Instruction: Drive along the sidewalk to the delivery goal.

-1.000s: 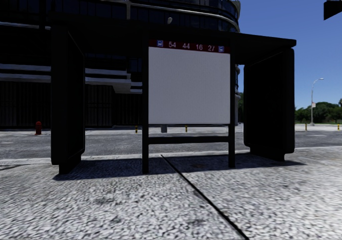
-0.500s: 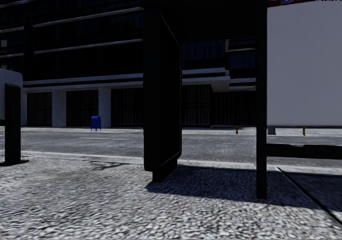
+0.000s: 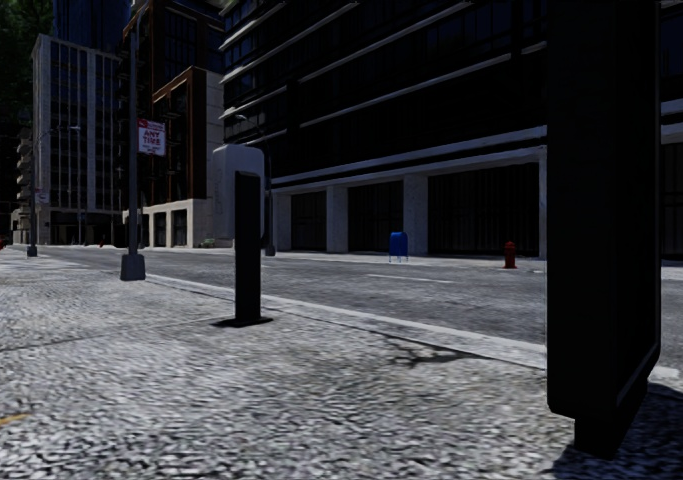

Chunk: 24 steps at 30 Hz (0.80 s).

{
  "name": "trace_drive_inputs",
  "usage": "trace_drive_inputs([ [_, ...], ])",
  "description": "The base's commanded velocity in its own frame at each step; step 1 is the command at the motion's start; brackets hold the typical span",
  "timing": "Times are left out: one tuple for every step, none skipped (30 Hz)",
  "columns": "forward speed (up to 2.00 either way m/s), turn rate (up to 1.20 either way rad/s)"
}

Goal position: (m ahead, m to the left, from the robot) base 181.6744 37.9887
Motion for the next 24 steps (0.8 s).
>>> trace_drive_inputs([
  [1.64, 1.05],
  [1.64, 1.05],
  [1.64, 1.04],
  [1.64, 1.04],
  [1.64, 1.04],
  [1.64, 1.04],
  [1.64, 1.04],
  [1.64, 1.04],
  [1.64, 1.01],
  [1.64, 0.98],
  [1.64, 0.98],
  [1.64, 0.93],
  [1.64, 0.87],
  [1.64, 0.87],
  [1.64, 0.85],
  [1.64, 0.73],
  [1.64, 0.64],
  [1.64, 0.0],
  [1.64, 0.0],
  [1.64, 0.0],
  [1.64, 0.0],
  [1.64, 0.0],
  [1.64, 0.0],
  [1.64, 0.0],
])
